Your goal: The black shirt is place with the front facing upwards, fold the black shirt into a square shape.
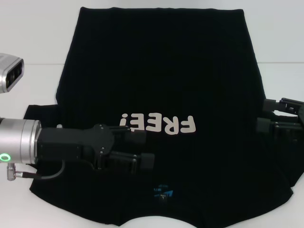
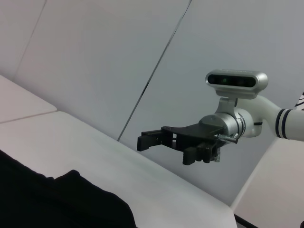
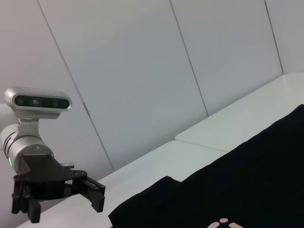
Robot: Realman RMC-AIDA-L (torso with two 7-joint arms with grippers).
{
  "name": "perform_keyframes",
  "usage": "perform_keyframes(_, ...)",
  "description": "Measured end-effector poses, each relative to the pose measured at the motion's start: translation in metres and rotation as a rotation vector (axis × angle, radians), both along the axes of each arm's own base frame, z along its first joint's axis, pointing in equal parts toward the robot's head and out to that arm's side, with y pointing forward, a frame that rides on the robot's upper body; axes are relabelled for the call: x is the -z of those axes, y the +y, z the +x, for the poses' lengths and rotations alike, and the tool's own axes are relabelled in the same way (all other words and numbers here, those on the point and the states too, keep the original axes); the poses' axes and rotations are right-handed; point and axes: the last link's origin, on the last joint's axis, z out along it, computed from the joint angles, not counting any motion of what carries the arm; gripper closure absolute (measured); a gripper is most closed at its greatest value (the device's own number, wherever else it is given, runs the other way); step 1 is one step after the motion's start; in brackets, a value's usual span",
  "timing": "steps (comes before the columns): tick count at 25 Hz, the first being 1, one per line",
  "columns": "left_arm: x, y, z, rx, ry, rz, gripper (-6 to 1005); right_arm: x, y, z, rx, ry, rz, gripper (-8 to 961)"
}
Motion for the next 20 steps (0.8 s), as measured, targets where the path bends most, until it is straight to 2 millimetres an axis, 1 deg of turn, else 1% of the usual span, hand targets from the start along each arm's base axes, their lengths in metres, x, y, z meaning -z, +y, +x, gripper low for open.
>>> perform_keyframes(12,0.001,0.001,-0.001,-0.023,0.011,-0.005,95,0.001,0.002,-0.001,0.001,0.002,0.003,44)
perform_keyframes(15,-0.002,0.006,-0.009,-0.103,0.024,0.007,95,0.002,0.003,0.0,0.013,0.011,0.008,45)
perform_keyframes(20,-0.015,0.01,-0.032,-0.266,0.04,0.053,94,0.008,0.007,-0.002,0.026,0.017,0.015,45)
